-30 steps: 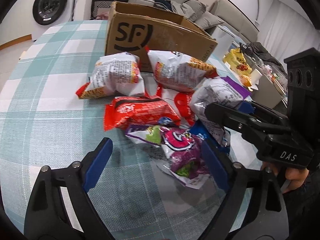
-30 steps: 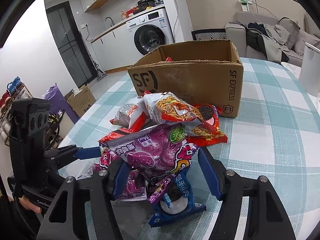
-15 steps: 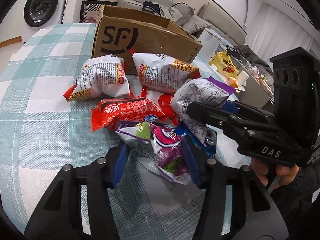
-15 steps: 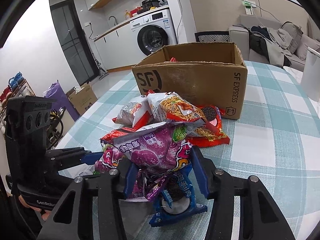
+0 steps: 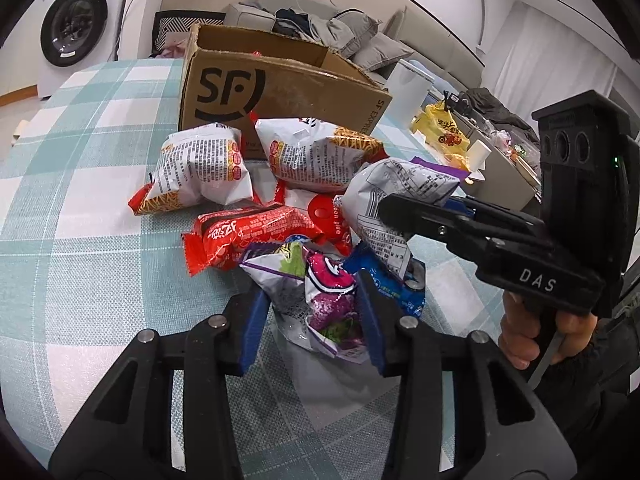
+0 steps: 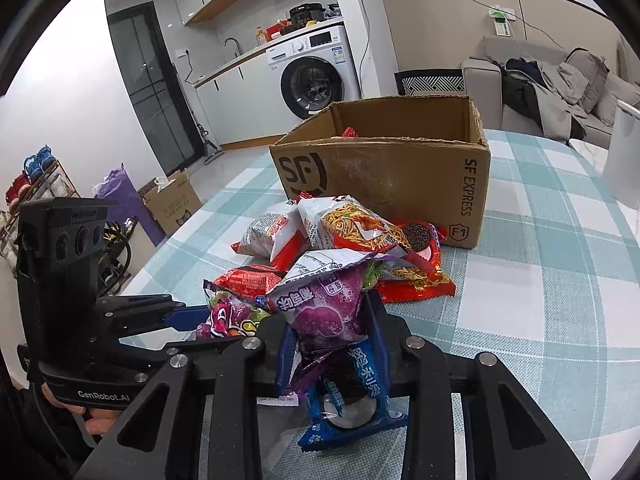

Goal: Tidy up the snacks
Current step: 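Grasp the purple candy bag with the left tool while the right tool grasps the purple grape bag, then lift both purple bags and carry them over the cardboard box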

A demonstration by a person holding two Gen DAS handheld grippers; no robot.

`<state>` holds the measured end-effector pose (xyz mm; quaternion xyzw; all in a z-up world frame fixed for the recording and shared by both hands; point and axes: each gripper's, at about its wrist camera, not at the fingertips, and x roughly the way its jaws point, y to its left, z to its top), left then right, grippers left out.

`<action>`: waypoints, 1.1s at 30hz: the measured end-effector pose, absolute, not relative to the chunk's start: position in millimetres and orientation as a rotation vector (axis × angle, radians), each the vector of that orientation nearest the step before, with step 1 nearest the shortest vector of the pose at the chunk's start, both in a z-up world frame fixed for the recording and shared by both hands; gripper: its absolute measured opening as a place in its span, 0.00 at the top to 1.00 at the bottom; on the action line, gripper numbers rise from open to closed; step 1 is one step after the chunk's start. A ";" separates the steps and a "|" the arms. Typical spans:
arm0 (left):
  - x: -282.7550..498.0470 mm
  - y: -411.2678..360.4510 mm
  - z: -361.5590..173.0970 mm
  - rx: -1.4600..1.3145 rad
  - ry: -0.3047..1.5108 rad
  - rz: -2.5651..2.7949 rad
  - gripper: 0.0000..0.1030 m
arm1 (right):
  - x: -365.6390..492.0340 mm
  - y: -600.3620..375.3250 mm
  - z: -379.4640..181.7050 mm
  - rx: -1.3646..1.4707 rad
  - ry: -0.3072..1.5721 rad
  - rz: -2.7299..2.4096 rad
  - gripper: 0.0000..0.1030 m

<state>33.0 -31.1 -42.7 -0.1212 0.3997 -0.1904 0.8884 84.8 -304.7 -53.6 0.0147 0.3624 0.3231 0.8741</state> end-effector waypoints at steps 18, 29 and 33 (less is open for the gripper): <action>19.3 -32.3 -21.0 -0.240 0.771 -0.418 0.62 | 72.2 -315.7 -29.9 0.065 0.693 0.691 0.76; 11.1 -23.4 -5.1 -0.259 0.727 -0.419 0.62 | 65.2 -321.7 -16.0 0.114 0.655 0.739 0.77; 8.7 -20.8 1.8 -0.260 0.709 -0.412 0.62 | 61.9 -325.6 -9.8 0.126 0.633 0.731 0.77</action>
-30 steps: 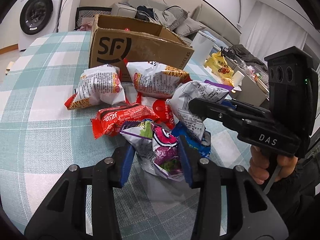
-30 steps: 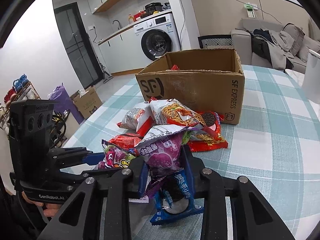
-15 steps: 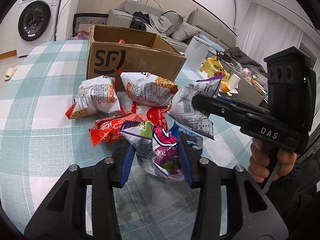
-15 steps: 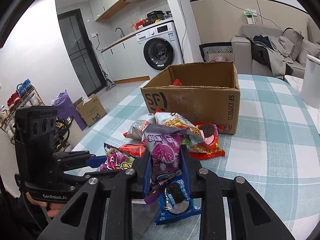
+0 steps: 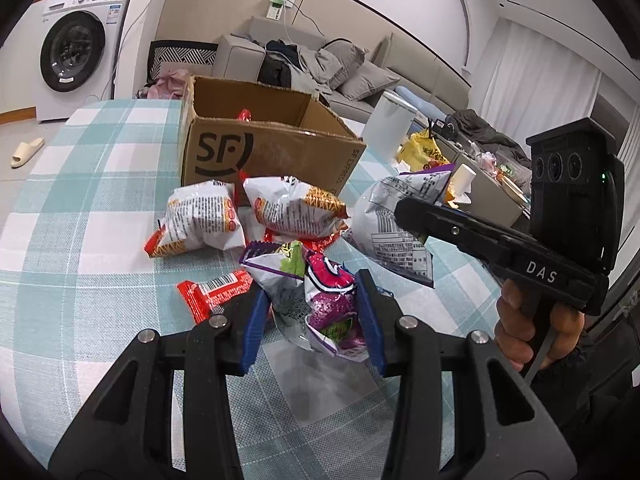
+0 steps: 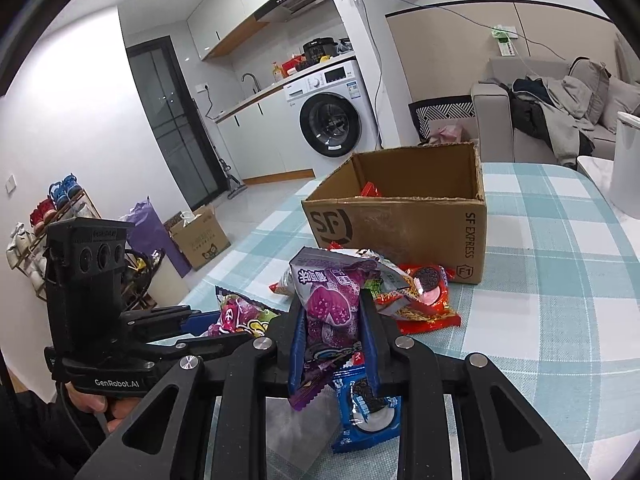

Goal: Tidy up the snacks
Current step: 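Lift both purple bags and carry them over the cardboard box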

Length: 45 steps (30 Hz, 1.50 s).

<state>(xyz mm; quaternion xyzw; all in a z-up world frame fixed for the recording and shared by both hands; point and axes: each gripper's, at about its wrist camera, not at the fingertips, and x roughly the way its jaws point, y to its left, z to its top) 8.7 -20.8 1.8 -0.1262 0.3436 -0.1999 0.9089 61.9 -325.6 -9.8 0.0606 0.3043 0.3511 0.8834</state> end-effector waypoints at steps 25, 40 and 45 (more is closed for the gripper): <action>40.8 -1.3 54.9 -0.263 0.589 -0.328 0.62 | 78.5 -345.7 14.8 0.237 0.566 0.662 0.77; 108.1 -12.4 82.8 -0.232 0.578 -0.317 0.62 | 123.4 -345.1 42.4 0.309 0.529 0.625 0.77; 132.2 -16.9 84.7 -0.226 0.586 -0.315 0.62 | 138.1 -345.5 45.4 0.328 0.529 0.611 0.77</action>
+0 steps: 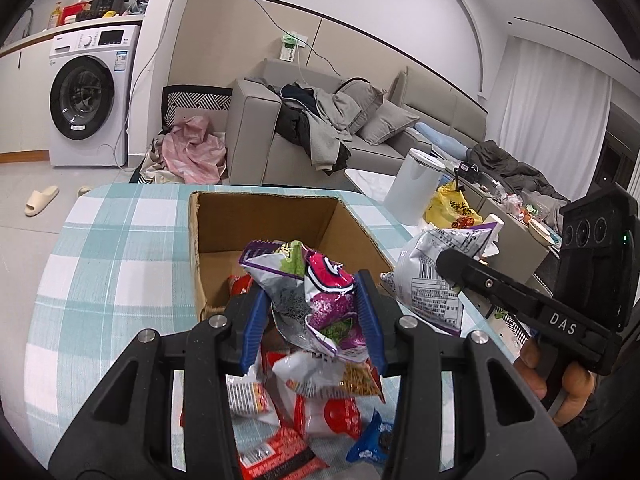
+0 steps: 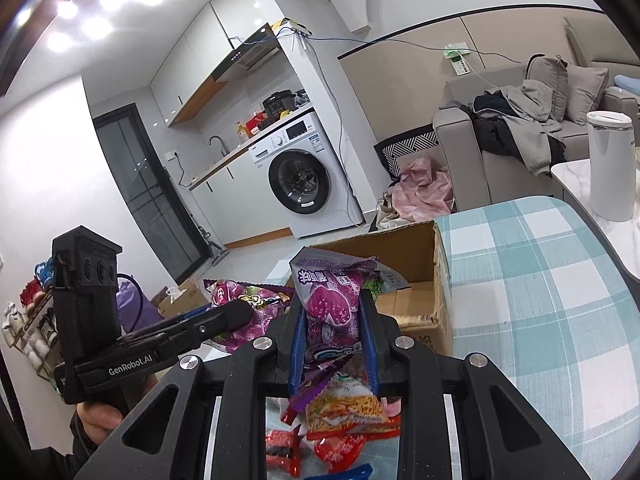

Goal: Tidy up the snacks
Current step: 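Lift both purple bags and carry them over the cardboard box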

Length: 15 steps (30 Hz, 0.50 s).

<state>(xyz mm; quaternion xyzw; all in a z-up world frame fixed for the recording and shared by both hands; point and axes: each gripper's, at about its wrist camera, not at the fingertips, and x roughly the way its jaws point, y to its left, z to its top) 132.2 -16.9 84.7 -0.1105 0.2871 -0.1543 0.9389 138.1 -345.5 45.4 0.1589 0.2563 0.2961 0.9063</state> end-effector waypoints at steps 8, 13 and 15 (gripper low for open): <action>173.2 -20.4 82.3 -0.222 0.606 -0.299 0.62 | 168.4 -346.7 39.4 0.362 0.542 0.575 0.77; 198.4 -24.6 77.1 -0.223 0.633 -0.284 0.62 | 191.4 -350.2 33.1 0.392 0.566 0.563 0.77; 207.0 -26.1 72.8 -0.223 0.645 -0.276 0.62 | 197.4 -351.3 30.7 0.397 0.570 0.558 0.77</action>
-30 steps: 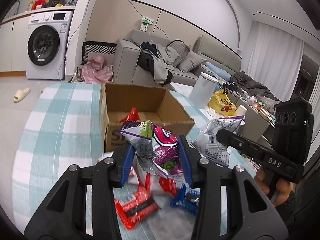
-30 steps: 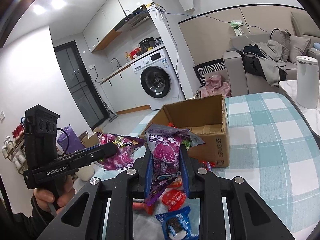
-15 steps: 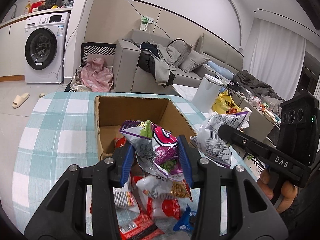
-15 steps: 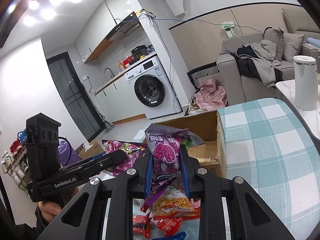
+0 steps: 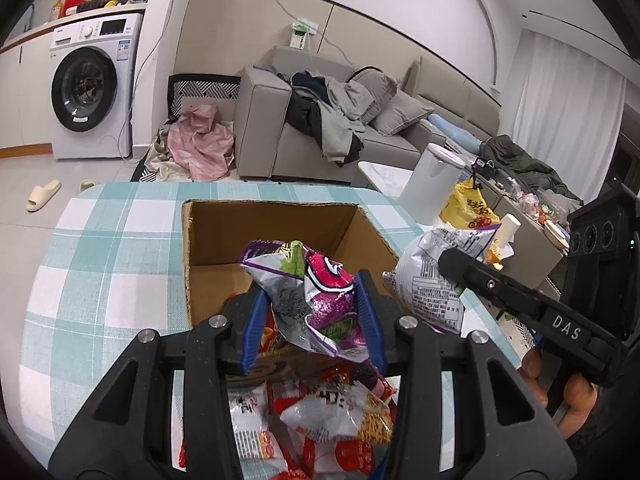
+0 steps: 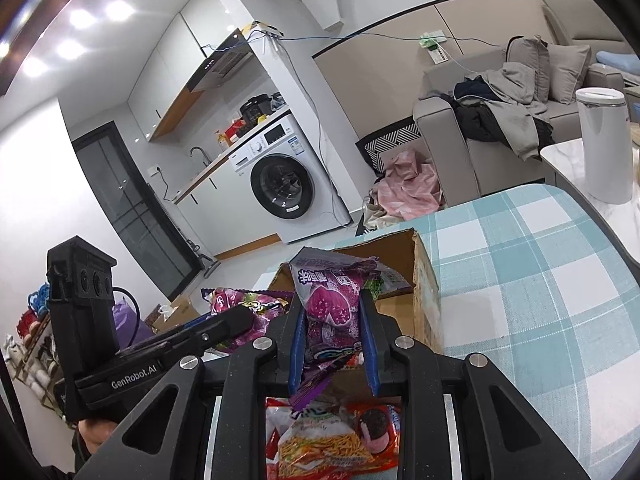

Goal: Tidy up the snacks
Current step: 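Lift both purple bags and carry them over the cardboard box, then open the left tool while the right tool opens, dropping both purple bags into the box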

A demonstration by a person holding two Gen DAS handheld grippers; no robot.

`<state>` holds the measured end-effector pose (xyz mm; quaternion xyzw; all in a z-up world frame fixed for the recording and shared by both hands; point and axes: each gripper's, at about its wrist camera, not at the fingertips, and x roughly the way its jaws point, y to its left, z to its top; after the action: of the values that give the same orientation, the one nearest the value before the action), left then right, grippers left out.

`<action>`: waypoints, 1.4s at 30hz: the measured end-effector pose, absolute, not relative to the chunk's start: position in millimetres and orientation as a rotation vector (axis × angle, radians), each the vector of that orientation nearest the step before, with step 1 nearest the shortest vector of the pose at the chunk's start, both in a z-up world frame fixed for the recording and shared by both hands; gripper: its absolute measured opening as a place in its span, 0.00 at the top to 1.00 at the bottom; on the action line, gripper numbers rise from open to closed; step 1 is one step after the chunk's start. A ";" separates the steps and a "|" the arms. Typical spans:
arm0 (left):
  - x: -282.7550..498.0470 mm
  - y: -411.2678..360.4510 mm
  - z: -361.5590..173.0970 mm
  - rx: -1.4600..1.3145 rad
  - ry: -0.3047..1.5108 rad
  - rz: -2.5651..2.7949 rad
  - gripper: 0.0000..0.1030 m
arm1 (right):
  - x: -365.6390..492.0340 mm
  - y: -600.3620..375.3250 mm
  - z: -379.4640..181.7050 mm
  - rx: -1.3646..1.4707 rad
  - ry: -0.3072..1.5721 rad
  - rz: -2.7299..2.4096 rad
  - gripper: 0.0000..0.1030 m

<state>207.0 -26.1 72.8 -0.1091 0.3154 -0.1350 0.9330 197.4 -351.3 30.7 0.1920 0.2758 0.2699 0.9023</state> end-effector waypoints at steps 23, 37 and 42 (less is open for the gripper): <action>263.4 -34.1 31.8 -0.216 0.727 -0.234 0.62 | 234.9 -338.0 12.2 0.352 0.624 0.512 0.77; 272.6 -36.0 18.4 -0.171 0.738 -0.190 0.62 | 249.0 -332.8 9.7 0.359 0.636 0.510 0.77; 275.9 -38.5 16.8 -0.143 0.745 -0.174 0.62 | 258.1 -333.7 10.1 0.380 0.644 0.520 0.77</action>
<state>275.9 -38.5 16.8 -0.0695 0.3632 -0.0849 0.9252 258.1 -333.7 10.1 0.1834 0.3109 0.2510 0.8982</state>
